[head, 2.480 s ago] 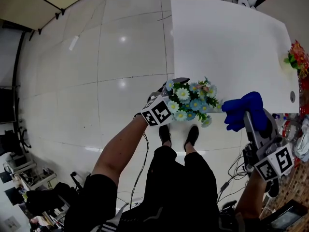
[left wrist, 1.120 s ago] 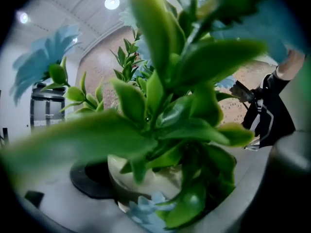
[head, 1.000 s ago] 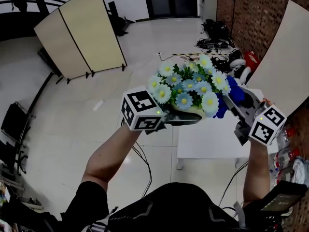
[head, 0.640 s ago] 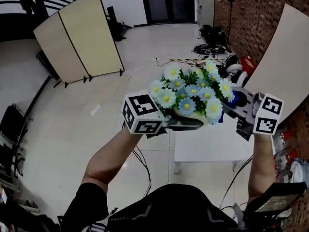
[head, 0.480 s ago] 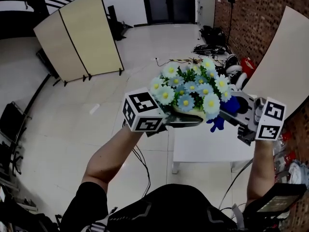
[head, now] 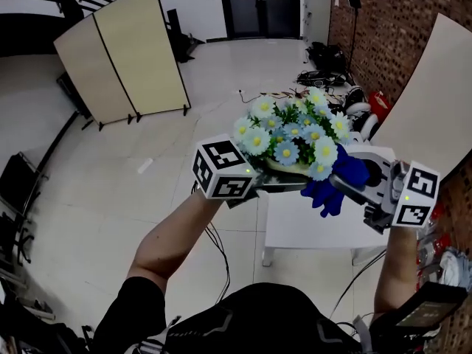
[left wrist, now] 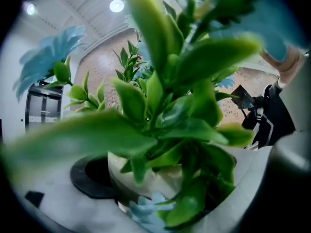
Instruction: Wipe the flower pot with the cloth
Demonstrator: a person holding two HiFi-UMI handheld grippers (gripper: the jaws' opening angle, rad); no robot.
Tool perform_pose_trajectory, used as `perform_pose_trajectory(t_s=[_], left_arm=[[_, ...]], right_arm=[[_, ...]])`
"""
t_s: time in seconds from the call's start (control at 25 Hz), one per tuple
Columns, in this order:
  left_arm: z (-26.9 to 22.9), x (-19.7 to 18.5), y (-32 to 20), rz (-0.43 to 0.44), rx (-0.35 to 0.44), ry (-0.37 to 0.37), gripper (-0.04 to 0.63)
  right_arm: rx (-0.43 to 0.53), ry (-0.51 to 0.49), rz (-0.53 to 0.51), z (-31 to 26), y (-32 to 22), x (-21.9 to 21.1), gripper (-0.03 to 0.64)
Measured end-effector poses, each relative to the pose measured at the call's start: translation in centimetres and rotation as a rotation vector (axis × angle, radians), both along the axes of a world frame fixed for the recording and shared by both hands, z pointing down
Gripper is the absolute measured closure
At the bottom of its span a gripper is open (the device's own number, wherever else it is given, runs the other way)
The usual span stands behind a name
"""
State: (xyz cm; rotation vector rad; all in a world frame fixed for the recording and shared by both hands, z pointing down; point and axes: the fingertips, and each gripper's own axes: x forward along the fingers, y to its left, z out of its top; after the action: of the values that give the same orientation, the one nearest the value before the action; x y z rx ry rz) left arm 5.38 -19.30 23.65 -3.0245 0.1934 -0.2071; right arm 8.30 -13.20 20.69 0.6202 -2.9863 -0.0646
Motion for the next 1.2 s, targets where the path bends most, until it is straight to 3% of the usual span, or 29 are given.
perform_pose_trajectory(t_s=[0.16, 0.36, 0.52, 0.8, 1.04, 1.2], left_arm=[[-0.6, -0.1, 0.6, 0.019, -0.005, 0.016, 0.048], [-1.2, -0.1, 2.0, 0.055, 0.0, 0.002, 0.048], [-1.3, -0.3, 1.8, 0.04, -0.008, -0.003, 0.048], [-0.2, -0.4, 1.6, 0.015, -0.034, -0.006, 0.048], [-0.1, 0.1, 0.8, 0.004, -0.06, 0.011, 0.048], [-0.4, 0.1, 1.1, 0.029, -0.062, 0.014, 0.048]], right_arm=[[-0.013, -0.049, 0.097, -0.5, -3.9, 3.4, 0.521], [-0.028, -0.023, 0.072, -0.7, -6.1, 2.1, 0.521], [-0.01, 0.015, 0.008, -1.3, -4.1, 0.5, 0.522], [0.022, 0.092, 0.035, -0.7, -0.1, -1.3, 0.522], [-0.008, 0.073, -0.044, 0.0, 1.9, -3.4, 0.522], [-0.024, 0.026, -0.069, -0.5, 2.2, -2.6, 0.522]])
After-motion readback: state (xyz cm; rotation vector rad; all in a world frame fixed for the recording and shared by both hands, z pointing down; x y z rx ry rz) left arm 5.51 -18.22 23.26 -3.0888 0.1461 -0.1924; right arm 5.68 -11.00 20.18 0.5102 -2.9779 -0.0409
